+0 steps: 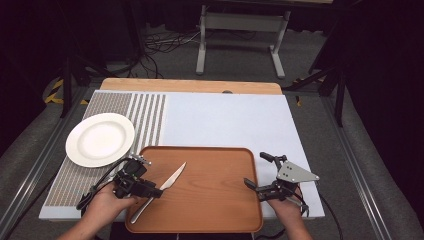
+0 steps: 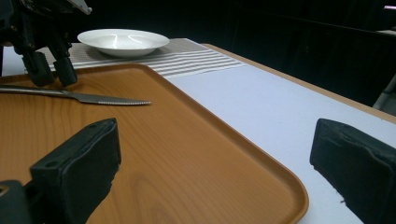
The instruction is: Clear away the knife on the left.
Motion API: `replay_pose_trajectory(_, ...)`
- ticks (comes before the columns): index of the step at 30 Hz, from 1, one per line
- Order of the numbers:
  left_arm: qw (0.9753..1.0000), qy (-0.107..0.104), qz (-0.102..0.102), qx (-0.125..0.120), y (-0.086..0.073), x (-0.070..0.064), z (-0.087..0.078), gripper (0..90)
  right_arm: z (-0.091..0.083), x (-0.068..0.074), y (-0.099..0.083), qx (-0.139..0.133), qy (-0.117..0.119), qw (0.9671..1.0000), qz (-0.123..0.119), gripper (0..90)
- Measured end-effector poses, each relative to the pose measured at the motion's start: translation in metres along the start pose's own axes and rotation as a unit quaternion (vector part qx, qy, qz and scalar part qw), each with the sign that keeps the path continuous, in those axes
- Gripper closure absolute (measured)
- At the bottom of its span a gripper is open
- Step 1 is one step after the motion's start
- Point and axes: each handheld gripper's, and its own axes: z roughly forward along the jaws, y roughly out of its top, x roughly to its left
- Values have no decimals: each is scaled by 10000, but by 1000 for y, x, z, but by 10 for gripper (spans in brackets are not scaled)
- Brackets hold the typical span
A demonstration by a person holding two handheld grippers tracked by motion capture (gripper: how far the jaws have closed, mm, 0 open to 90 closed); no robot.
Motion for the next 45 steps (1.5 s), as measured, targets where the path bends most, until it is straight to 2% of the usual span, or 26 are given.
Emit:
replay_pose_trajectory(1,10000,0,0,0,0,0,0,437,0,0,0,-1,0,10000,2,28)
replay_pose_trajectory(2,9999,22,159,32,1,-1,-3,414,0,0,0,-1,1,10000,2,27)
replay_pose_trajectory(5,9994,-125,319,-29,2,-2,-6,371,0,0,0,-2,17,10000,-3,27)
replay_pose_trajectory(8,9979,-179,625,-14,5,-4,-6,312,0,0,0,4,25,10000,-17,27)
replay_pose_trajectory(9,9972,-178,725,-4,5,-6,-6,310,0,0,0,0,27,10000,-17,27)
replay_pose_trajectory(12,9940,-52,1079,-153,5,-12,-7,409,0,1,0,1,5,10000,-29,27)
replay_pose_trajectory(13,9940,-52,1079,-153,5,-12,-7,432,0,1,0,1,5,10000,-29,27)
replay_pose_trajectory(14,9924,33,1215,-209,5,-14,-8,432,0,1,0,3,3,10000,-25,27)
replay_pose_trajectory(16,9876,172,1533,-278,4,-21,-8,530,0,0,0,0,8,10000,-25,27)
replay_pose_trajectory(19,9820,341,1831,-303,4,-27,-6,667,0,1,0,4,4,10000,-27,27)
replay_pose_trajectory(20,9793,413,1952,-328,4,-28,-5,709,0,1,0,5,7,10000,-28,27)
replay_pose_trajectory(21,9727,552,2231,-310,3,-28,-3,758,0,1,0,8,8,10000,-28,27)
replay_pose_trajectory(22,9680,650,2413,-247,3,-29,-1,793,0,1,0,11,11,10000,-29,27)
replay_pose_trajectory(23,9672,643,2445,-258,3,-29,1,857,0,1,0,10,14,10000,-26,27)
replay_pose_trajectory(24,9684,611,2411,-210,3,-28,3,899,0,1,0,9,12,10000,-28,27)
replay_pose_trajectory(25,9693,580,2381,-177,3,-28,4,900,0,1,0,7,15,10000,-28,27)
replay_pose_trajectory(26,9674,587,2462,-113,3,-29,6,900,0,0,0,-5,37,10000,-16,27)
replay_pose_trajectory(27,9674,587,2462,-113,3,-29,6,900,0,0,0,-5,37,10000,-16,27)
replay_pose_trajectory(28,9653,587,2542,-112,4,-29,8,900,0,0,0,-8,39,10000,-9,27)
replay_pose_trajectory(29,9646,587,2568,-77,4,-29,9,900,1,0,-1,-9,41,10000,-6,27)
replay_pose_trajectory(31,9645,632,2562,41,5,-29,13,900,1,0,0,1,49,10000,-19,27)
replay_pose_trajectory(44,9622,750,2602,298,6,-27,22,900,1,0,-1,16,75,10000,5,27)
replay_pose_trajectory(45,9614,769,2618,349,7,-27,22,900,2,0,-1,22,80,10000,-2,28)
